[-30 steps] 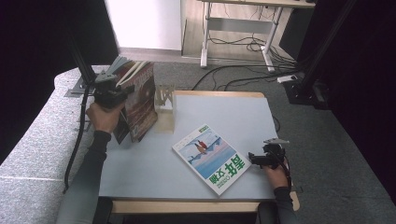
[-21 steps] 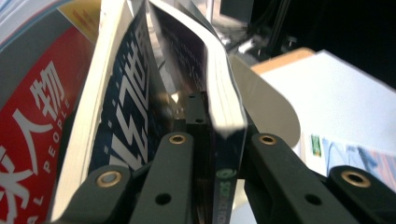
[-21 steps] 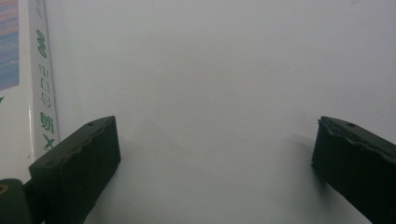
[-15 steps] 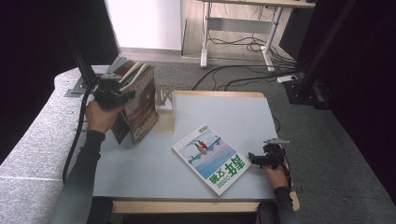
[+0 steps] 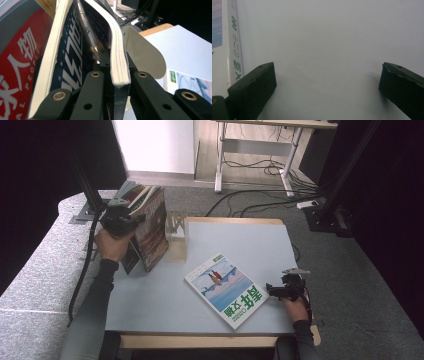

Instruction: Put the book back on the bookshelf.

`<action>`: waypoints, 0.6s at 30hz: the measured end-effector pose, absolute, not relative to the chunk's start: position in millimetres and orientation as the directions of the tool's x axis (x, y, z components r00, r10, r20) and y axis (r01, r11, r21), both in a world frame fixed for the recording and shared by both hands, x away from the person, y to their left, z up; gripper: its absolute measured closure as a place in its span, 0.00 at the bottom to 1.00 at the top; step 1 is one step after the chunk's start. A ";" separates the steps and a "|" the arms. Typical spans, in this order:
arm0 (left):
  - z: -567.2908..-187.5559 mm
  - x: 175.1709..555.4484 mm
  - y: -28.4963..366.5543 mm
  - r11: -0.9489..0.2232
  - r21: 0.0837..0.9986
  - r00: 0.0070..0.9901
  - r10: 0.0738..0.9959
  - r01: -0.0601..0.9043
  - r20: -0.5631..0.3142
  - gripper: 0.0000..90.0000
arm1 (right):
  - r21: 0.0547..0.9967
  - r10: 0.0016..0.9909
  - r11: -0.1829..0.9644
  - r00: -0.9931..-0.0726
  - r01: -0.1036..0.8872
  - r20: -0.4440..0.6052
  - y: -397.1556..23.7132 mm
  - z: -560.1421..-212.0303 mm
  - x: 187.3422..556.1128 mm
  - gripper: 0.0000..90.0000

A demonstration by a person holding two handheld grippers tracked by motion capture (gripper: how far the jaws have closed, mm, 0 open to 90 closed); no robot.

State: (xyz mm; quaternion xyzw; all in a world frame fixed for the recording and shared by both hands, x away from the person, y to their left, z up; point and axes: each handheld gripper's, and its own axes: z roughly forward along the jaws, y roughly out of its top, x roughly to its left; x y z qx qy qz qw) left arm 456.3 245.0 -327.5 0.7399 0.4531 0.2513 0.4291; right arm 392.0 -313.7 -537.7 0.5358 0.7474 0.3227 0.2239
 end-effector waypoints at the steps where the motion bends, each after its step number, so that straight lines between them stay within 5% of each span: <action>1: -328.1 457.1 244.0 -0.219 0.865 0.461 0.887 0.452 -0.016 0.94 | 0.722 0.945 0.218 -0.326 0.656 0.011 -313.7 -537.7 392.0 0.01; 18: -340.8 455.7 253.9 -0.223 0.857 0.432 0.902 0.464 0.001 0.90 | 0.722 0.945 0.219 -0.327 0.656 0.010 -313.8 -537.7 392.0 0.01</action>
